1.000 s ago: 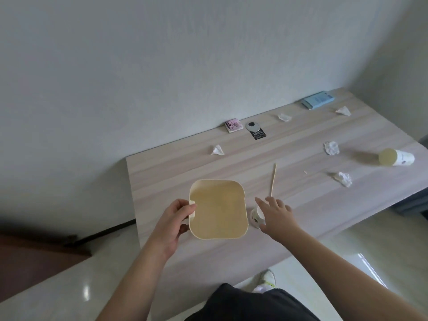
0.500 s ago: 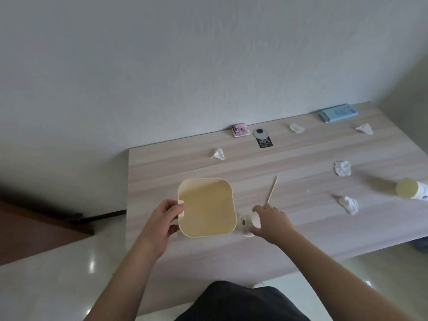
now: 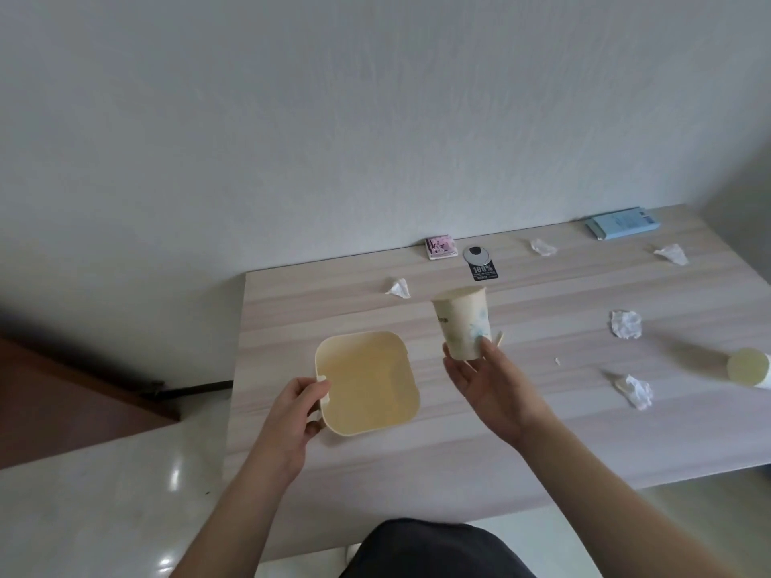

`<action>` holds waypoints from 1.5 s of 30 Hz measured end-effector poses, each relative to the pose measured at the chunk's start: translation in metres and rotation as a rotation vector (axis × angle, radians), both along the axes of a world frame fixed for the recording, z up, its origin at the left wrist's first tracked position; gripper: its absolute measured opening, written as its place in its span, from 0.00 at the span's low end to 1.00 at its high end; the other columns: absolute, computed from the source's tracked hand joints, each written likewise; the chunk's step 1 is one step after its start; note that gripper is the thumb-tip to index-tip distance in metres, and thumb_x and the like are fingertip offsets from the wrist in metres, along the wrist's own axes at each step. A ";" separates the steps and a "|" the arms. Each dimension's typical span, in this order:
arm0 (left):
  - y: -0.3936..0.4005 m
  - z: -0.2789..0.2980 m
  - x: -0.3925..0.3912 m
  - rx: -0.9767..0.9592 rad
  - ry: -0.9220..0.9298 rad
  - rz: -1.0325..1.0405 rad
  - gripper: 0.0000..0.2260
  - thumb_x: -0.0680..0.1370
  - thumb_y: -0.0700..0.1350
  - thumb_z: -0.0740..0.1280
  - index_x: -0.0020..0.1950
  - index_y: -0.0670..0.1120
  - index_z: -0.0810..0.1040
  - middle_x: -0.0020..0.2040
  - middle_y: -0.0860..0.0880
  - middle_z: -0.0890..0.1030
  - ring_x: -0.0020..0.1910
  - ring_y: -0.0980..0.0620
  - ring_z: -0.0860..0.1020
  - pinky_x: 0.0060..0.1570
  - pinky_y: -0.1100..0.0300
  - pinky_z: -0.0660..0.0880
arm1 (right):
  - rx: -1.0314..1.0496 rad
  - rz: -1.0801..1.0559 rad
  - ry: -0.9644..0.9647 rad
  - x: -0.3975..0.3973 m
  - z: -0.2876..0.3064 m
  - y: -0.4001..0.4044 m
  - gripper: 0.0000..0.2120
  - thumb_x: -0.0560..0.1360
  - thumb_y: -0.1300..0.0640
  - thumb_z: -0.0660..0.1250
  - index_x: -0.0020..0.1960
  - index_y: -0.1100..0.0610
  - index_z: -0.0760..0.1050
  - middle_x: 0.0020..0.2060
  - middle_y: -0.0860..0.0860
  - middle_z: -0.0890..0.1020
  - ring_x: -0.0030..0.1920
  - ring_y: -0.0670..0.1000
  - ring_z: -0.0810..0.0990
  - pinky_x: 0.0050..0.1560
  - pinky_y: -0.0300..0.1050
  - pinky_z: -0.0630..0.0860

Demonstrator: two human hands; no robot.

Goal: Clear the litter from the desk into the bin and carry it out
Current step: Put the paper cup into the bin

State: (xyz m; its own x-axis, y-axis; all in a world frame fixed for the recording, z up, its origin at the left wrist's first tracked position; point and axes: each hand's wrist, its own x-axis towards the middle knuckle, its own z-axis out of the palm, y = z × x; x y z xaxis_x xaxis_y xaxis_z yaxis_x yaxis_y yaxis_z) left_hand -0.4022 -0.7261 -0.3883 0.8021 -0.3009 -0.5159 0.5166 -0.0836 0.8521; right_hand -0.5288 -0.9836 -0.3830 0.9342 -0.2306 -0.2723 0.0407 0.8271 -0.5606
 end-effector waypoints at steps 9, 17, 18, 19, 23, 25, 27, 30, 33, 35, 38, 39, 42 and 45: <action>0.000 0.002 -0.006 0.009 -0.023 -0.116 0.04 0.76 0.42 0.68 0.46 0.43 0.75 0.39 0.48 0.80 0.38 0.52 0.78 0.36 0.57 0.72 | -0.211 0.294 -0.187 -0.005 0.033 0.010 0.39 0.65 0.57 0.77 0.73 0.53 0.64 0.60 0.56 0.76 0.63 0.59 0.74 0.68 0.60 0.67; -0.002 0.007 -0.003 0.006 0.008 -0.132 0.05 0.76 0.42 0.69 0.47 0.42 0.74 0.39 0.47 0.78 0.35 0.54 0.78 0.30 0.62 0.73 | -0.642 0.308 -0.072 0.005 0.050 0.039 0.29 0.63 0.57 0.75 0.63 0.60 0.72 0.52 0.56 0.77 0.54 0.54 0.76 0.56 0.49 0.72; -0.002 0.007 -0.002 0.010 0.012 -0.131 0.05 0.76 0.42 0.70 0.47 0.42 0.74 0.39 0.46 0.78 0.34 0.54 0.78 0.29 0.63 0.73 | -0.683 0.315 -0.060 0.006 0.051 0.043 0.32 0.63 0.57 0.76 0.64 0.59 0.70 0.50 0.54 0.78 0.53 0.53 0.76 0.54 0.46 0.73; -0.001 0.007 -0.001 0.013 0.013 -0.129 0.06 0.76 0.42 0.70 0.47 0.42 0.75 0.39 0.46 0.78 0.33 0.55 0.79 0.29 0.63 0.73 | -0.708 0.316 -0.053 0.008 0.051 0.047 0.35 0.62 0.57 0.76 0.67 0.56 0.68 0.50 0.51 0.78 0.53 0.51 0.76 0.53 0.44 0.74; 0.003 0.006 0.003 0.002 0.030 -0.133 0.06 0.76 0.42 0.70 0.47 0.42 0.74 0.39 0.46 0.78 0.32 0.54 0.78 0.28 0.64 0.73 | -0.693 0.302 -0.056 0.014 0.051 0.058 0.46 0.61 0.58 0.77 0.73 0.42 0.59 0.57 0.51 0.77 0.59 0.52 0.76 0.57 0.45 0.73; 0.005 0.006 0.005 -0.009 0.042 -0.132 0.06 0.76 0.42 0.70 0.47 0.42 0.75 0.38 0.48 0.79 0.32 0.55 0.79 0.28 0.64 0.73 | -0.605 0.293 -0.071 0.017 0.052 0.062 0.48 0.62 0.60 0.76 0.74 0.40 0.57 0.62 0.58 0.74 0.63 0.58 0.74 0.62 0.52 0.73; 0.006 0.005 0.007 -0.023 0.055 -0.126 0.05 0.76 0.42 0.70 0.46 0.43 0.75 0.36 0.49 0.80 0.32 0.56 0.79 0.28 0.63 0.73 | -0.572 0.281 -0.084 0.019 0.051 0.064 0.47 0.63 0.61 0.75 0.75 0.40 0.57 0.62 0.59 0.75 0.63 0.61 0.74 0.64 0.57 0.70; 0.008 0.005 0.009 -0.028 0.055 -0.127 0.05 0.76 0.43 0.70 0.44 0.44 0.75 0.36 0.50 0.79 0.32 0.55 0.78 0.28 0.63 0.72 | -0.602 0.250 -0.063 0.022 0.048 0.068 0.45 0.64 0.60 0.75 0.74 0.40 0.58 0.58 0.63 0.76 0.60 0.59 0.76 0.61 0.51 0.73; 0.009 0.006 0.013 -0.028 0.048 -0.135 0.06 0.76 0.43 0.70 0.44 0.44 0.74 0.36 0.50 0.79 0.32 0.56 0.78 0.27 0.64 0.72 | -0.660 0.215 0.002 0.027 0.044 0.073 0.41 0.65 0.57 0.76 0.73 0.42 0.62 0.55 0.57 0.77 0.54 0.52 0.79 0.52 0.43 0.76; 0.009 0.006 0.016 -0.025 0.038 -0.140 0.06 0.76 0.43 0.70 0.44 0.44 0.74 0.36 0.50 0.79 0.32 0.56 0.78 0.27 0.64 0.72 | -0.786 0.217 0.051 0.030 0.044 0.077 0.39 0.63 0.54 0.77 0.70 0.43 0.66 0.54 0.51 0.79 0.54 0.50 0.80 0.52 0.42 0.76; 0.011 0.007 0.020 -0.019 0.012 -0.147 0.06 0.76 0.42 0.70 0.44 0.44 0.73 0.35 0.50 0.78 0.30 0.56 0.78 0.27 0.65 0.72 | -1.088 0.272 0.178 0.037 0.044 0.085 0.35 0.60 0.46 0.79 0.64 0.39 0.70 0.56 0.43 0.79 0.57 0.45 0.78 0.57 0.42 0.74; 0.012 0.007 0.021 -0.017 0.003 -0.152 0.07 0.76 0.43 0.71 0.44 0.44 0.73 0.35 0.50 0.78 0.30 0.56 0.78 0.27 0.65 0.72 | -1.211 0.295 0.245 0.040 0.043 0.088 0.35 0.60 0.44 0.79 0.63 0.39 0.70 0.58 0.40 0.78 0.58 0.44 0.76 0.58 0.42 0.73; 0.013 0.008 0.024 -0.008 -0.014 -0.172 0.08 0.76 0.43 0.71 0.45 0.43 0.73 0.36 0.49 0.78 0.31 0.56 0.79 0.28 0.64 0.73 | -1.437 0.330 0.358 0.047 0.039 0.096 0.38 0.61 0.44 0.79 0.67 0.43 0.66 0.61 0.41 0.74 0.59 0.44 0.73 0.56 0.40 0.69; 0.016 0.007 0.028 0.010 -0.036 -0.200 0.08 0.76 0.44 0.71 0.46 0.43 0.73 0.37 0.49 0.77 0.30 0.56 0.78 0.29 0.63 0.73 | -1.598 0.403 0.286 0.049 0.035 0.101 0.40 0.65 0.47 0.77 0.71 0.47 0.61 0.66 0.44 0.69 0.62 0.47 0.71 0.58 0.41 0.69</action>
State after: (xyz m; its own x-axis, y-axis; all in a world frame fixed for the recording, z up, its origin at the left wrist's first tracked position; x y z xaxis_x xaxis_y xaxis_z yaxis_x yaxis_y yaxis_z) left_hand -0.3740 -0.7106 -0.3813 0.7447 -0.4512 -0.4918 0.4584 -0.1897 0.8683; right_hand -0.4798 -0.8825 -0.3483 0.9638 -0.1995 -0.1769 -0.2636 -0.6136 -0.7443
